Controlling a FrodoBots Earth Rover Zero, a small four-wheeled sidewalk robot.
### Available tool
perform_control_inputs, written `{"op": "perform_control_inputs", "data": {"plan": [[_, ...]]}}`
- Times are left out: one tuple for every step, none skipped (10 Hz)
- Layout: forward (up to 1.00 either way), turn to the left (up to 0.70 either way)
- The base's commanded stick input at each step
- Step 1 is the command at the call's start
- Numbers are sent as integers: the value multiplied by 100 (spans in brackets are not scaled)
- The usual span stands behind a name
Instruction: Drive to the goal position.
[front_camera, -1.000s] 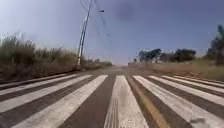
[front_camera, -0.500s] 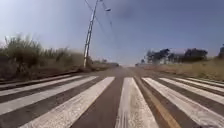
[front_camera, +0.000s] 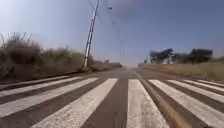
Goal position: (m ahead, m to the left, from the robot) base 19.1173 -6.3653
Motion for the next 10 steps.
{"op": "perform_control_inputs", "data": {"plan": [[100,-27],[100,-27],[100,-27],[100,0],[100,0],[100,0],[100,0],[100,0],[100,0],[100,0]]}}
